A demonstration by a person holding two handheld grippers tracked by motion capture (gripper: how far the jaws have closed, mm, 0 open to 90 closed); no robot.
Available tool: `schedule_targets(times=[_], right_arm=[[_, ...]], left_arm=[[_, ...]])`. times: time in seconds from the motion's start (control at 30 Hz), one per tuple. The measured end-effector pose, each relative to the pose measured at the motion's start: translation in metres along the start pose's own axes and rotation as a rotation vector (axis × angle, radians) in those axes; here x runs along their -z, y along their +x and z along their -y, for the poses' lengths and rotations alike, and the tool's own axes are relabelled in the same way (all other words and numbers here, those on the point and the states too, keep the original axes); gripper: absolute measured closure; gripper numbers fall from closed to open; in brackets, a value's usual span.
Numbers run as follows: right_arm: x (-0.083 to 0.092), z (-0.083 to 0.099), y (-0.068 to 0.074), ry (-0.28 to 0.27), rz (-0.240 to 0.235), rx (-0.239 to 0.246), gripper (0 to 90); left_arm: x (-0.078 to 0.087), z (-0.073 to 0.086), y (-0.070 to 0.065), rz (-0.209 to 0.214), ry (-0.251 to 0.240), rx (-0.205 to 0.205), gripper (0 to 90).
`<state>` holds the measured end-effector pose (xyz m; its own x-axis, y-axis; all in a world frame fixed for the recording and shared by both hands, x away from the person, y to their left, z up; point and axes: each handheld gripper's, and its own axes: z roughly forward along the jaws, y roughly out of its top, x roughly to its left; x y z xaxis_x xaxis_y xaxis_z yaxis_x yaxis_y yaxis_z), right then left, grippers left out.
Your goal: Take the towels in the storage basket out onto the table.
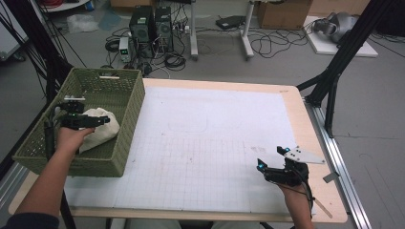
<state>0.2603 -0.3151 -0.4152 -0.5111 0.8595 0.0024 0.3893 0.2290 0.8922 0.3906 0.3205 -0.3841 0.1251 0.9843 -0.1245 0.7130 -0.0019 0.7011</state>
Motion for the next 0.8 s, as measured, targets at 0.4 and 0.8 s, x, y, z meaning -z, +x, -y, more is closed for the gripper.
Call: schedule_targets(times=[0.4, 0.8], right_arm=[[0.003, 0.0, -0.001, -0.006, 0.005, -0.001, 11.4], [0.003, 0.001, -0.002, 0.007, 0.01, -0.001, 11.4]], left_arm=[[-0.029, 0.012, -0.003, -0.023, 0.312, -0.074, 18.5], [-0.024, 0.008, -0.003, 0.032, 0.342, -0.071, 56.7]])
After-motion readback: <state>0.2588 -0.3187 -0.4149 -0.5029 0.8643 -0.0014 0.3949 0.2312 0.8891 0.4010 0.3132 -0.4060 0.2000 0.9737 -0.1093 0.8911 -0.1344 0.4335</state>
